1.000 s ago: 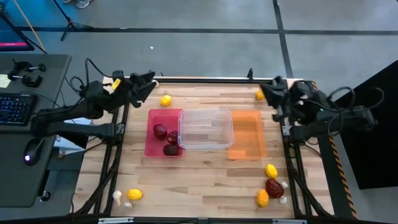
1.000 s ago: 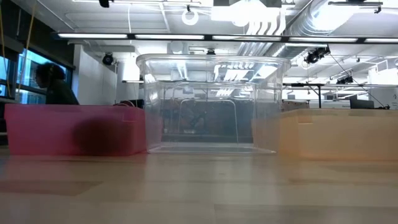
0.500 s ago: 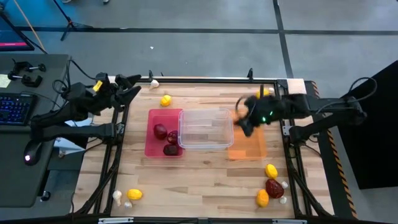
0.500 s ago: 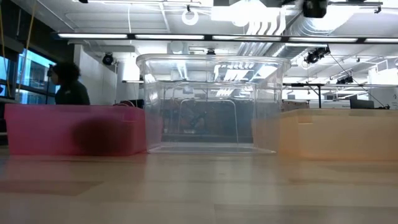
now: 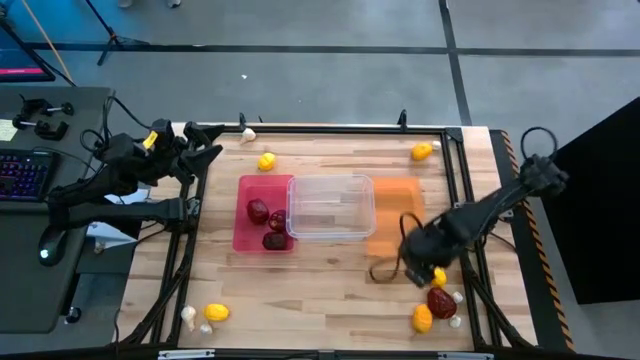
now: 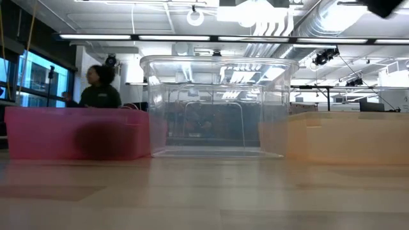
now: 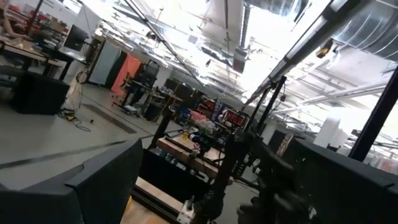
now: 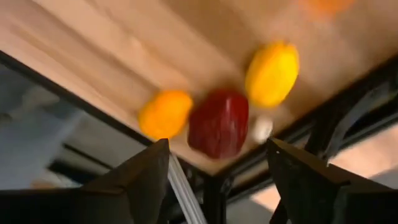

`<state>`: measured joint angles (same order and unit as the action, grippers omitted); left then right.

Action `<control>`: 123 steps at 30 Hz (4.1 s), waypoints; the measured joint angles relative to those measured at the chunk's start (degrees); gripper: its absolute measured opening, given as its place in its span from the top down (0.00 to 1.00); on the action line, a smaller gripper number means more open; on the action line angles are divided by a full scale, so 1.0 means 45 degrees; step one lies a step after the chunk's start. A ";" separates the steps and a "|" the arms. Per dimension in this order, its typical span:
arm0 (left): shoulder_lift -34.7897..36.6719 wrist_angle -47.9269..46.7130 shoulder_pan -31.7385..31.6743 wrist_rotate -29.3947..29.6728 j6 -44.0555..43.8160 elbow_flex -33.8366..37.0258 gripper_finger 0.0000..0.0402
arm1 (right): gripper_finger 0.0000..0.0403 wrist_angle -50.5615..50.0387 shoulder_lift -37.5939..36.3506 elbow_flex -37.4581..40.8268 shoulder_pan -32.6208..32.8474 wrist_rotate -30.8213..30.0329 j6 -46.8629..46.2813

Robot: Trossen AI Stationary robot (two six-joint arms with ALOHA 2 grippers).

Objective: Sort produce into baskets
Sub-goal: Put the red apple into the pink bin

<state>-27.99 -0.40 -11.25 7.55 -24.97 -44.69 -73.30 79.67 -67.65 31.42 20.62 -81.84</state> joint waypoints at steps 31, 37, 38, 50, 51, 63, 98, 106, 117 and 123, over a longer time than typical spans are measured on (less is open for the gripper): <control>0.0000 0.0049 0.0000 0.0117 -0.0423 0.0000 0.02 | 0.33 0.6381 0.0259 0.4966 0.3055 0.0691 -0.6652; -0.0005 0.0049 0.0000 0.0126 -0.0418 0.0000 0.02 | 0.33 0.6505 0.0274 0.4986 0.3055 0.0752 -0.6586; -0.0005 0.0049 0.0000 0.0131 -0.0421 0.0000 0.02 | 0.33 0.6504 0.0274 0.4989 0.3055 0.0744 -0.6438; -0.0005 0.0053 0.0000 0.0136 -0.0734 -0.0003 0.02 | 0.33 0.6753 0.0288 0.5005 0.3055 0.0681 -0.6701; -0.0005 0.0053 0.0000 0.0136 -0.0734 0.0000 0.02 | 0.33 0.6730 0.0288 0.5005 0.3055 0.0656 -0.6728; -0.0005 0.0053 0.0000 0.0126 -0.0738 0.0000 0.02 | 0.08 0.6489 0.0356 0.5073 0.3055 0.0020 -0.6718; -0.0005 0.0068 0.0005 0.0298 -0.0738 0.0000 0.02 | 0.23 0.8069 0.1642 0.4836 0.3023 0.0696 -0.6941; -0.0005 0.0105 0.0005 0.0588 -0.0738 0.0000 0.02 | 0.25 0.5318 0.0304 0.2628 0.2922 -0.0834 -0.5721; -0.0024 0.0100 0.0005 0.0831 -0.0777 0.0000 0.02 | 0.25 0.7531 0.0759 -0.0877 -0.1941 -0.7539 0.3609; -0.0025 0.0065 0.0004 0.0831 -0.0772 0.0000 0.02 | 0.25 1.3612 0.2890 -0.1454 -0.5222 -0.6221 0.9643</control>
<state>-28.10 -0.11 -11.23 11.29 -28.45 -44.69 -12.05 92.68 -74.19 7.92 -7.37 -38.44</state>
